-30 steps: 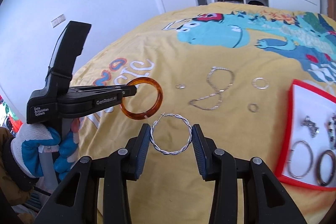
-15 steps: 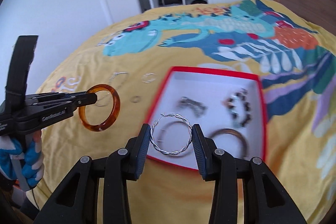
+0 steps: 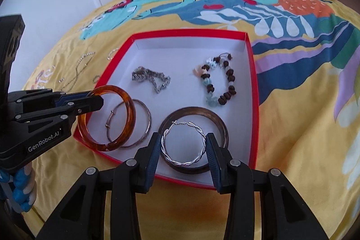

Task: Organize jewelry
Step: 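Place the amber bangle and silver hoop into the red box, open both tools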

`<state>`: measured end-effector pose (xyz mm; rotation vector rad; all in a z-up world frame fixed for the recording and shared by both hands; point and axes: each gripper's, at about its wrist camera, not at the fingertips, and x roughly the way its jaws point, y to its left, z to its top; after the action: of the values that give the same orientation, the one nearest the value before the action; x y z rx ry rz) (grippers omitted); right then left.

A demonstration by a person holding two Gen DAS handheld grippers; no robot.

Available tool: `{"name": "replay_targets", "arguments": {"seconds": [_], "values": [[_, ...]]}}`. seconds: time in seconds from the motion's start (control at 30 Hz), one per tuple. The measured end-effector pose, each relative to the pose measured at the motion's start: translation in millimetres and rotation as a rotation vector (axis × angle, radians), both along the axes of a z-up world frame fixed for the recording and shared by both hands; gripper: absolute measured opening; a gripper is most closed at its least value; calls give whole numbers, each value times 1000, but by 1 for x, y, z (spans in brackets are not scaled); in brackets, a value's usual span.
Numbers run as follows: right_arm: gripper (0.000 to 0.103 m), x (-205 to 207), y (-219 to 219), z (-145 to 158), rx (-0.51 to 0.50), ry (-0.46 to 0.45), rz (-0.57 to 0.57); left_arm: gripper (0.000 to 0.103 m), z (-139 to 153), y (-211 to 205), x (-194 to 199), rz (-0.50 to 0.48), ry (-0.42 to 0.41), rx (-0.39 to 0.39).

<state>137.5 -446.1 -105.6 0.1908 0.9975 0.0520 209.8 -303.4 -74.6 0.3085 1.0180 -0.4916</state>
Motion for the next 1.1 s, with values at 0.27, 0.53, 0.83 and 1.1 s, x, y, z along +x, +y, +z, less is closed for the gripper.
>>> {"name": "replay_targets", "arguments": {"seconds": [0.27,0.53,0.83,1.1], "values": [[40,5,1,-7,-15,52,-19,10,-15,-7,1,-13,39,45],[41,-1,0,-3,-46,71,-48,14,-14,-1,-1,16,92,-11],[48,-17,0,28,-68,28,-69,21,26,15,-14,24,47,-81],[48,-45,18,91,-75,-83,-72,20,87,62,-45,72,-76,-112]]}}
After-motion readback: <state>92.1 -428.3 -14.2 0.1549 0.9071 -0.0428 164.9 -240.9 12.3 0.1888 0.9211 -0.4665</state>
